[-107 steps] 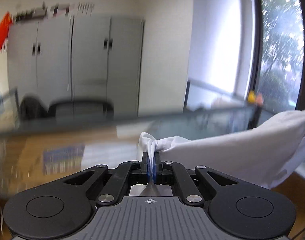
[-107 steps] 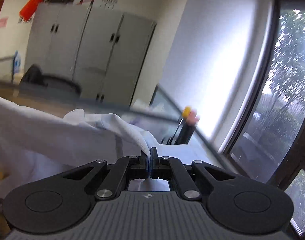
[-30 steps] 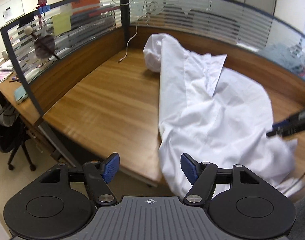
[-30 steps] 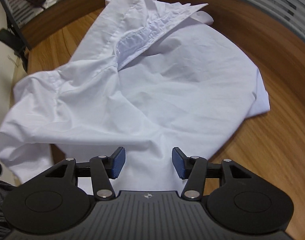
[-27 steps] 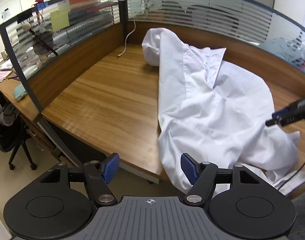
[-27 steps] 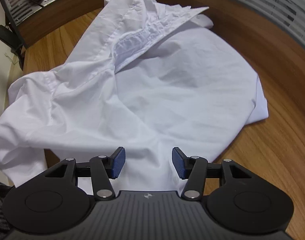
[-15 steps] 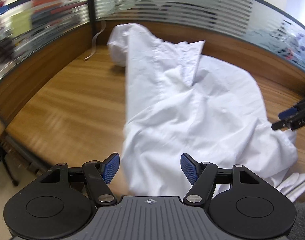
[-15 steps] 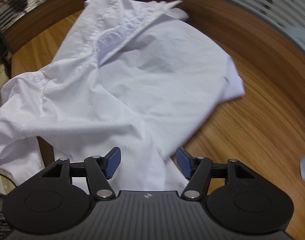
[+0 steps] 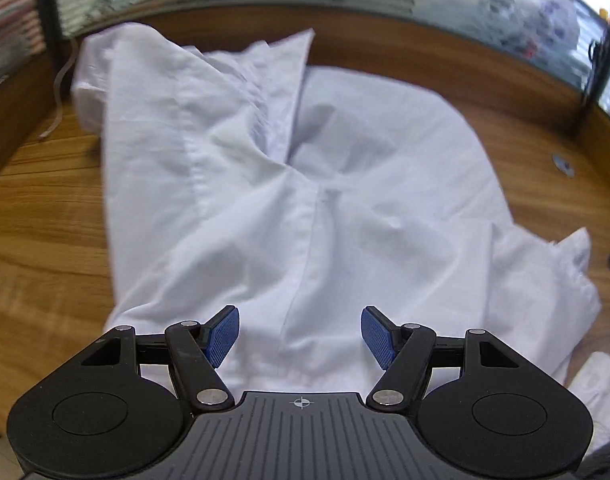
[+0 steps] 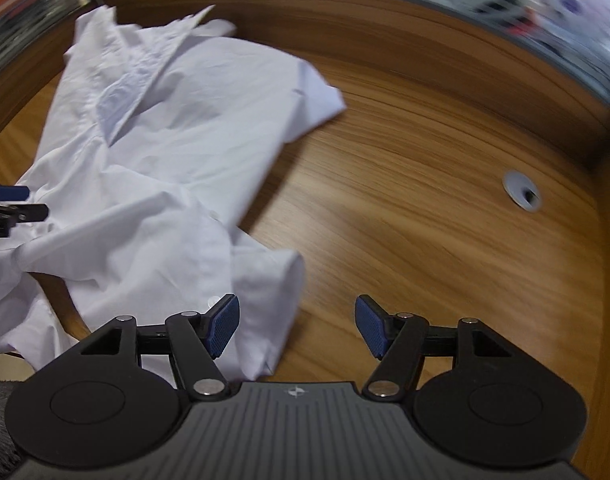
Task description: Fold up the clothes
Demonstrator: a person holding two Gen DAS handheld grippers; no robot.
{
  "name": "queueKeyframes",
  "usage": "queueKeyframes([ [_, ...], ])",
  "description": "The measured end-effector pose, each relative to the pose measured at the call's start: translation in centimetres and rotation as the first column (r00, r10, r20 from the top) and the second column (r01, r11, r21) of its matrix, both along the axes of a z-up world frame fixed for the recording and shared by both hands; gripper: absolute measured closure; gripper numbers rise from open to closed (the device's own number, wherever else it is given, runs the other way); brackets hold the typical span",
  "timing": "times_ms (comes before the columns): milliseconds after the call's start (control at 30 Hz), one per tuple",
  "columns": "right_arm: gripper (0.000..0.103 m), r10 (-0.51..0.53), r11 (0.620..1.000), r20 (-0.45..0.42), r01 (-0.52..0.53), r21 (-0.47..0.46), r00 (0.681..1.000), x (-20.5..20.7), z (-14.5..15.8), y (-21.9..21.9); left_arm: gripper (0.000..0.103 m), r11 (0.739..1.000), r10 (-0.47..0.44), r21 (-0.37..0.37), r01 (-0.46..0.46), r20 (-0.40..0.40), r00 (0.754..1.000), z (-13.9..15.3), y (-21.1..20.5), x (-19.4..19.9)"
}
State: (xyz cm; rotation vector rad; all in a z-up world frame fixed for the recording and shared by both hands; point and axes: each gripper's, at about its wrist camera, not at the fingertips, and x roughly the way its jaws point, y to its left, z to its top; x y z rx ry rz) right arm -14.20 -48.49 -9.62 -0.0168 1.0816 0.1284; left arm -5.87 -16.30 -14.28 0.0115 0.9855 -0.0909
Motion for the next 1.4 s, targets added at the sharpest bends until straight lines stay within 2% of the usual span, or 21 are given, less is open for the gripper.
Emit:
queueKeyframes([
  [100, 0.032, -0.055, 0.998, 0.004, 0.055, -0.002, 0.998, -1.5, 0.2, -0.7, 0.037, 1.000, -0.016, 0.017, 0.017, -0.045, 0.999, -1.4, -0.2, 1.0],
  [133, 0.032, -0.069, 0.998, 0.005, 0.069, -0.001, 0.998, -1.8, 0.2, -0.8, 0.046, 1.000, -0.020, 0.021, 0.021, -0.056, 0.998, -1.8, -0.2, 1.2],
  [167, 0.032, -0.082, 0.997, 0.006, 0.082, 0.000, 0.997, -2.2, 0.2, -0.9, 0.065, 0.999, -0.023, 0.025, 0.025, -0.068, 0.997, -2.2, -0.2, 1.3],
  [233, 0.032, -0.109, 0.994, 0.007, 0.109, 0.002, 0.994, -2.9, 0.2, -1.2, 0.091, 0.998, -0.035, 0.044, 0.038, -0.077, 0.996, -2.6, -0.2, 1.5],
  [267, 0.032, -0.115, 0.993, 0.008, 0.115, 0.003, 0.993, -3.1, 0.2, -1.2, 0.097, 0.998, -0.038, 0.053, 0.042, -0.063, 0.997, -2.4, -0.2, 1.4],
  [367, 0.032, -0.128, 0.992, 0.009, 0.128, 0.004, 0.992, -3.3, 0.1, -1.2, 0.099, 0.999, -0.020, 0.040, 0.020, 0.000, 1.000, -0.4, 0.7, 1.0],
  [500, 0.032, -0.126, 0.992, 0.019, 0.126, -0.001, 0.992, -2.7, 0.2, -1.1, 0.099, 0.996, 0.075, -0.051, -0.069, 0.125, 0.989, 5.1, 4.0, -0.3],
  [600, 0.032, -0.106, 0.994, 0.021, 0.106, 0.004, 0.994, -1.7, 0.4, -0.7, 0.099, 0.977, 0.199, -0.115, -0.178, 0.223, 0.954, 9.8, 7.4, -1.9],
  [700, 0.032, -0.076, 0.997, 0.018, 0.076, 0.016, 0.997, -0.4, 0.5, 0.1, 0.099, 0.933, 0.357, -0.155, -0.326, 0.263, 0.896, 12.8, 11.6, -3.1],
  [800, 0.032, -0.047, 0.999, 0.021, 0.046, 0.028, 0.999, 1.0, 0.3, 1.4, 0.099, 0.886, 0.463, -0.133, -0.443, 0.260, 0.847, 13.1, 15.5, -3.8],
  [900, 0.032, -0.021, 0.999, 0.021, 0.020, 0.040, 1.000, 2.3, 0.1, 2.8, 0.099, 0.835, 0.549, -0.095, -0.541, 0.199, 0.812, 11.6, 19.3, -4.5],
  [1000, 0.032, -0.004, 0.998, 0.016, 0.003, 0.056, 1.000, 3.3, -0.3, 4.5, 0.100, 0.797, 0.600, -0.016, -0.604, 0.143, 0.787, 9.3, 22.6, -5.0],
  [1100, 0.032, 0.022, 0.997, -0.004, -0.021, 0.076, 1.000, 4.2, -0.8, 6.3, 0.099, 0.760, 0.648, 0.007, -0.650, 0.075, 0.758, 7.7, 25.9, -5.4],
  [1167, 0.032, 0.039, 0.996, -0.018, -0.038, 0.079, 0.999, 4.5, -1.1, 7.5, 0.098, 0.755, 0.654, -0.019, -0.655, 0.076, 0.752, 8.1, 27.1, -5.7],
  [1200, 0.031, 0.048, 0.996, -0.026, -0.046, 0.077, 0.999, 4.6, -1.2, 8.2, 0.098, 0.761, 0.647, -0.030, -0.647, 0.089, 0.757, 8.5, 27.5, -5.7],
  [1300, 0.028, 0.048, 0.997, -0.054, -0.044, 0.062, 0.997, 4.6, -1.8, 9.6, 0.082, 0.800, 0.600, -0.057, -0.598, 0.117, 0.791, 9.3, 27.5, -5.5],
  [1367, 0.028, 0.013, 0.999, -0.077, -0.010, 0.035, 0.997, 3.9, -2.5, 10.0, 0.065, 0.832, 0.554, -0.069, -0.550, 0.136, 0.821, 9.8, 27.2, -4.9],
  [1400, 0.028, -0.008, 1.000, -0.086, 0.011, 0.027, 0.996, 3.6, -2.8, 9.8, 0.064, 0.850, 0.526, -0.074, -0.521, 0.145, 0.838, 10.0, 26.9, -4.5],
])
